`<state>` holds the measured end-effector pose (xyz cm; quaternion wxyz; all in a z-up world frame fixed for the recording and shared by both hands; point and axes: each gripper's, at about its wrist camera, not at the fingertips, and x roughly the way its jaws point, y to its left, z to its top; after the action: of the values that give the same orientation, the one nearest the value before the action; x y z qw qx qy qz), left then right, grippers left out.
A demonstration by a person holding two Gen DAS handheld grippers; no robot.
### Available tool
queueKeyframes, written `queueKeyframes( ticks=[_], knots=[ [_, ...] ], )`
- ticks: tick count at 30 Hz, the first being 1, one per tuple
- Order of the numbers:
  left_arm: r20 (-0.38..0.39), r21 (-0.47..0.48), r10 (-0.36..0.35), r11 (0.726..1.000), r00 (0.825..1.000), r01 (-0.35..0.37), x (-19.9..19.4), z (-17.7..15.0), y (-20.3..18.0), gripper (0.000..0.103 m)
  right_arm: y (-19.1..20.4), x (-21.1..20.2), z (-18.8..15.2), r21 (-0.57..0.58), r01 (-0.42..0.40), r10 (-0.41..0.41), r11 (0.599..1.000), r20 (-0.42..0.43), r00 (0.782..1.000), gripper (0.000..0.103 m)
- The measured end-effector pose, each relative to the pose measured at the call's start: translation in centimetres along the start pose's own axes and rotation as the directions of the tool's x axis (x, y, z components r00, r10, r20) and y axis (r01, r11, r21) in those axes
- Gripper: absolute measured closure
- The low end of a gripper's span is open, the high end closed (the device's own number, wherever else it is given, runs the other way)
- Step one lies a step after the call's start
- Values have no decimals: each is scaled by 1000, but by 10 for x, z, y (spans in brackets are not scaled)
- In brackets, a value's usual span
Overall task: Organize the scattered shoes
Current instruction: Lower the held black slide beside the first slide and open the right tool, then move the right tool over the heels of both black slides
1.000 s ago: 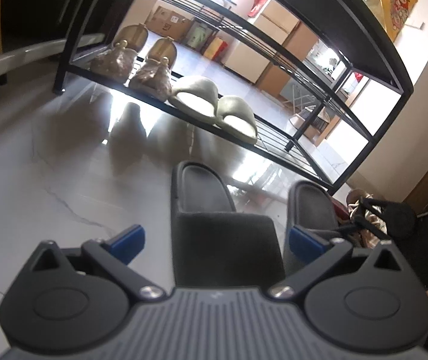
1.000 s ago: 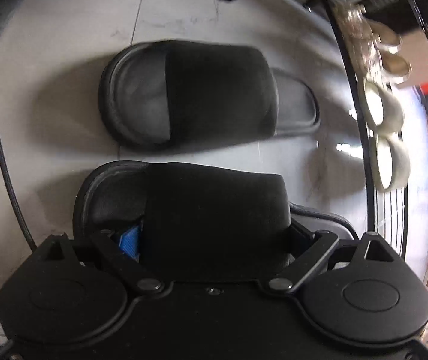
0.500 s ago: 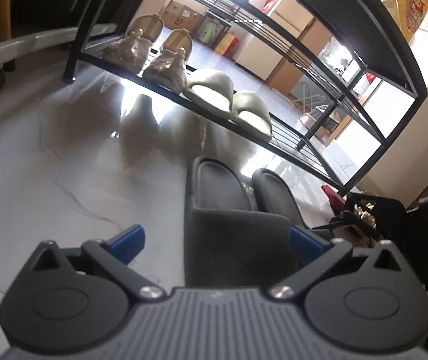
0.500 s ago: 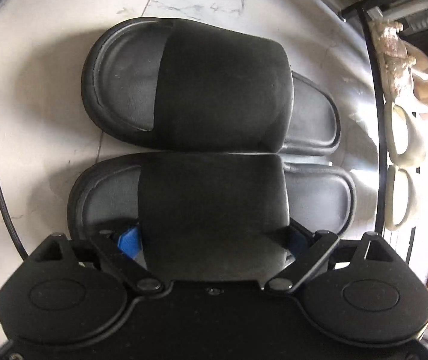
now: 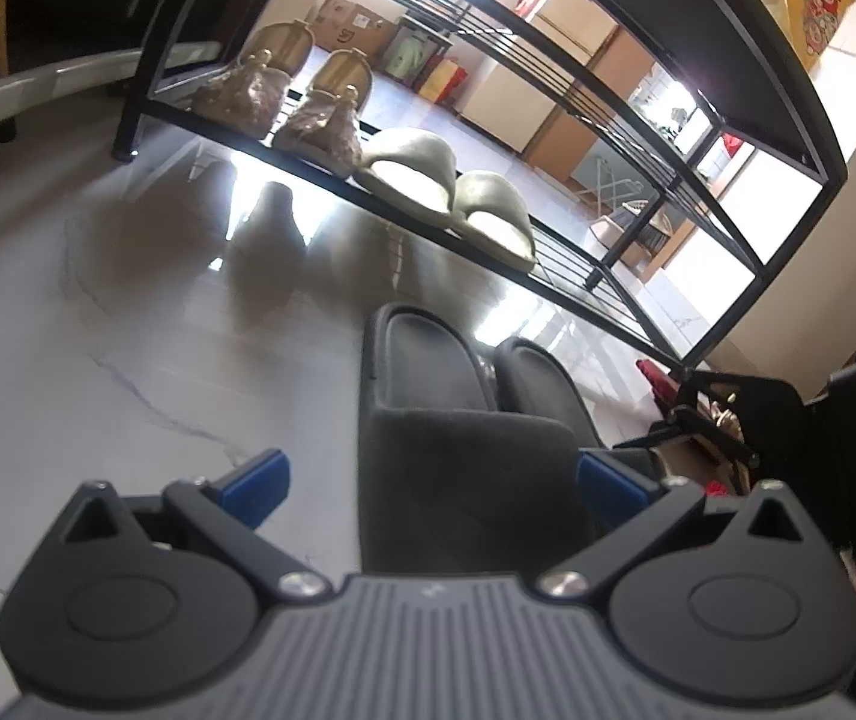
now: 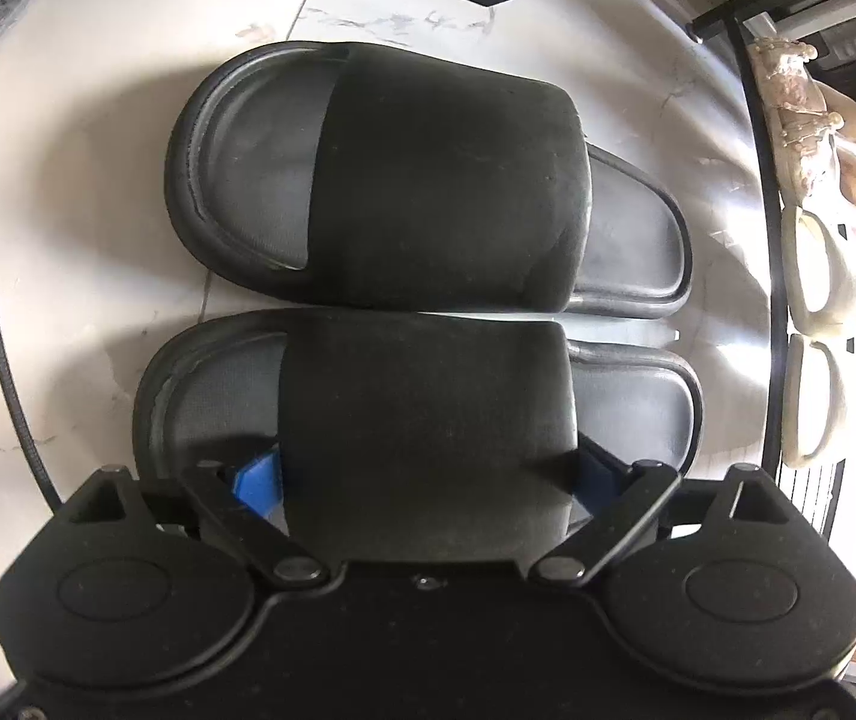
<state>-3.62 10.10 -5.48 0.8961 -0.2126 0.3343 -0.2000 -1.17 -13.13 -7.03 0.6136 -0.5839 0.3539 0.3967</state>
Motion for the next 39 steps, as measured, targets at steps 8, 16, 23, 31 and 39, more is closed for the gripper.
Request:
queueKeyframes(
  ticks=[8, 16, 23, 31, 39],
  knots=[
    [-3, -7, 2, 1000, 1000, -2, 0, 1, 2, 1, -26, 39, 29, -4, 20, -20, 1000, -2, 1000, 6],
    [-12, 0, -14, 1000, 1000, 14, -1, -1, 1, 1, -27, 36, 37, 43, 48, -49, 998, 18, 999, 5],
    [-15, -43, -3, 999, 1000, 2, -2, 0, 7, 1, -33, 23, 45, 143, 62, -73, 988, 73, 995, 1],
    [-14, -35, 1, 999, 1000, -1, -4, -2, 6, 1, -29, -11, 29, 361, 67, -126, 930, 142, 982, 0],
    [0, -20, 21, 1000, 1000, -21, -7, -2, 5, 1, -22, -69, -26, 752, 32, -259, 659, 187, 948, 0]
  ],
)
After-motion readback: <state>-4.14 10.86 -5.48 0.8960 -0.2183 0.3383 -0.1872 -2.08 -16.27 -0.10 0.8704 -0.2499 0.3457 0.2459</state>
